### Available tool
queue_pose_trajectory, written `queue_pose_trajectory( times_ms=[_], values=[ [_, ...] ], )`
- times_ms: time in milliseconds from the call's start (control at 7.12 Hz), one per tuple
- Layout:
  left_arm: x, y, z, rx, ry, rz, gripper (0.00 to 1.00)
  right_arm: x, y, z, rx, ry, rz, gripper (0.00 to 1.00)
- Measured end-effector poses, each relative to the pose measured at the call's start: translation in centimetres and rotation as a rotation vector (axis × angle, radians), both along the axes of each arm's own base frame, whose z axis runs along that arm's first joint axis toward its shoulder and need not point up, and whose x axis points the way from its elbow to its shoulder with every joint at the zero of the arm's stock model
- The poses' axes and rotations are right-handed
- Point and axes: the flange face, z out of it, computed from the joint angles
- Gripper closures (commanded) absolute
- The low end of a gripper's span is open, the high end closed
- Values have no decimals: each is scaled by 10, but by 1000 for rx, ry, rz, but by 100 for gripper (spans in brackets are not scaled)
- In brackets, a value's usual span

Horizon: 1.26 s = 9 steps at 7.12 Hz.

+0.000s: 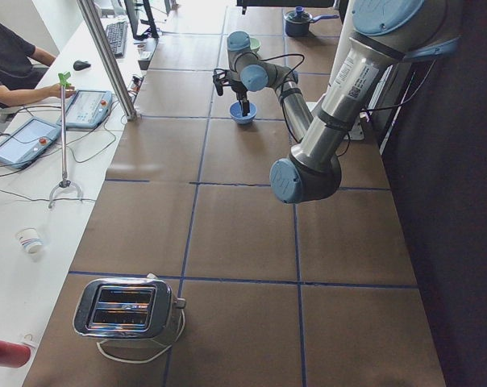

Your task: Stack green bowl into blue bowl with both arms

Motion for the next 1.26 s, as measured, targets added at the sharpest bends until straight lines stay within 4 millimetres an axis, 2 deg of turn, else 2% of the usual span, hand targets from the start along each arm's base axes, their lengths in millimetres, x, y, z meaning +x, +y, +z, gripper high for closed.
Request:
queue_pose_trajectory(
  times_ms=[140, 421, 562, 983, 1124, 1264],
  values=[
    [-21, 3, 1, 23, -22, 12, 0, -27, 6, 3, -17, -15, 13, 0],
    [-42, 5, 6, 34, -36, 6, 0, -69, 17, 19, -25, -19, 8, 0],
    [-45, 4, 7, 35, -38, 3, 0, -83, 20, 22, -24, -16, -7, 1],
    [-46, 4, 8, 37, -42, -2, 0, -108, 25, 22, -26, -15, -52, 2],
    [-46, 4, 8, 37, -43, -4, 0, -113, 25, 24, -30, -14, -62, 27],
    [-47, 4, 8, 38, -42, -4, 0, -116, 25, 26, -33, -12, -67, 76]
  ],
)
